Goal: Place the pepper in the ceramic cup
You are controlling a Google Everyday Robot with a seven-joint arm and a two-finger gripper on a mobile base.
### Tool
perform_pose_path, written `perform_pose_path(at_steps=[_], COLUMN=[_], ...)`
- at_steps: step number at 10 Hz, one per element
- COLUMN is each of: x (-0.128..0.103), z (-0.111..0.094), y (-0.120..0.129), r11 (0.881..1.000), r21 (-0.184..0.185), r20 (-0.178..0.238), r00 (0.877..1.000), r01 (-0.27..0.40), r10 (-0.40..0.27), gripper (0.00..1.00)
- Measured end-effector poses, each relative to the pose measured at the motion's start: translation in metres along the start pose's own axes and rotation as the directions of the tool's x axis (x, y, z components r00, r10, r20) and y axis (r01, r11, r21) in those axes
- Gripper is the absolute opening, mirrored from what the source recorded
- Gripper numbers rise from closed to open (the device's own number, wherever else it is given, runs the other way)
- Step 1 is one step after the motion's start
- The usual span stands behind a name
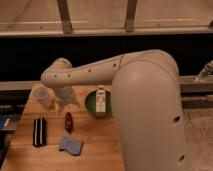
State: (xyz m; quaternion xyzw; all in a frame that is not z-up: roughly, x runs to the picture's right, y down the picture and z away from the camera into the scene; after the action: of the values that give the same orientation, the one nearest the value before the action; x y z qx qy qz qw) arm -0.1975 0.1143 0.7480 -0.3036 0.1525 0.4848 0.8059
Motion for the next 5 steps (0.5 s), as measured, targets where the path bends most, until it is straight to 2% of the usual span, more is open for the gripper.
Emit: perform_pose_path(at_steps=[5], x=[-0.005], z=[0.032], y=[0.016], r11=[0.999], r21=[-0.025], r20=[-0.03], r00=[0.999], r01=[0.02], r10=[-0.021], gripper=[0.65])
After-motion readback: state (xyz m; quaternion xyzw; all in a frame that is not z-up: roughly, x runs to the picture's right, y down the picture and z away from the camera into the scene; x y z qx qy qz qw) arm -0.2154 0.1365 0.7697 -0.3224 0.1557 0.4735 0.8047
